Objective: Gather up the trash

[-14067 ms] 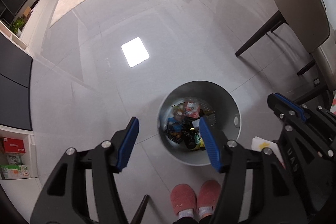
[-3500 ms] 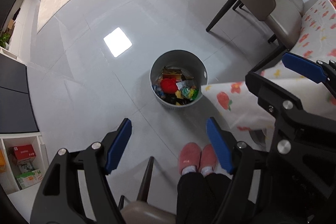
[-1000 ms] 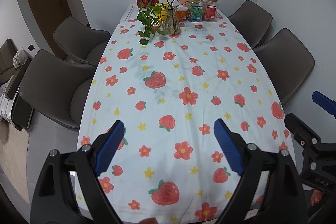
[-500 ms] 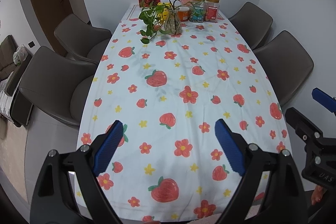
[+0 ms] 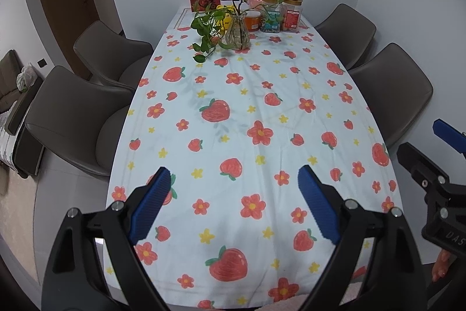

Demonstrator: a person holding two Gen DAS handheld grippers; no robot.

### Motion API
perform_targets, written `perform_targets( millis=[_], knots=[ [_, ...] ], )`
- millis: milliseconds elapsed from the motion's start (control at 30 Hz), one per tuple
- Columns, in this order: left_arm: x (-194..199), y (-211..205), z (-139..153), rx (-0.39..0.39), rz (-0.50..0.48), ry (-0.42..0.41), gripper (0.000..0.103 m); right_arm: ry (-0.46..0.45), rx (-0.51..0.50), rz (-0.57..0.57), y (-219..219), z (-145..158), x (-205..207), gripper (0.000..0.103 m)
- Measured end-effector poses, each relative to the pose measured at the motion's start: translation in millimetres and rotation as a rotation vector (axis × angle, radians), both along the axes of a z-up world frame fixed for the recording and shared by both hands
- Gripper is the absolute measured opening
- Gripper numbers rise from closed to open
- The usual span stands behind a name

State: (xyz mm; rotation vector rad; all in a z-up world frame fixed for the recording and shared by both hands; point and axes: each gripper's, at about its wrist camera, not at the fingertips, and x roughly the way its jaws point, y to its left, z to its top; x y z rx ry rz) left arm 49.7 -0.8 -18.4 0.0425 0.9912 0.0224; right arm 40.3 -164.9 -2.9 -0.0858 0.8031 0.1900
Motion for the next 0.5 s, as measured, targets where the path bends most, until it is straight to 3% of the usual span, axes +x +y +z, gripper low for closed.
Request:
perform_targets(
  millis=[500],
  knots=[
    [2.0,-0.2,0.8,0.000,0.002,-0.003,0.089,-0.008,-0.002,-0.004,0.3,1.8,2.0,0.091]
  ],
)
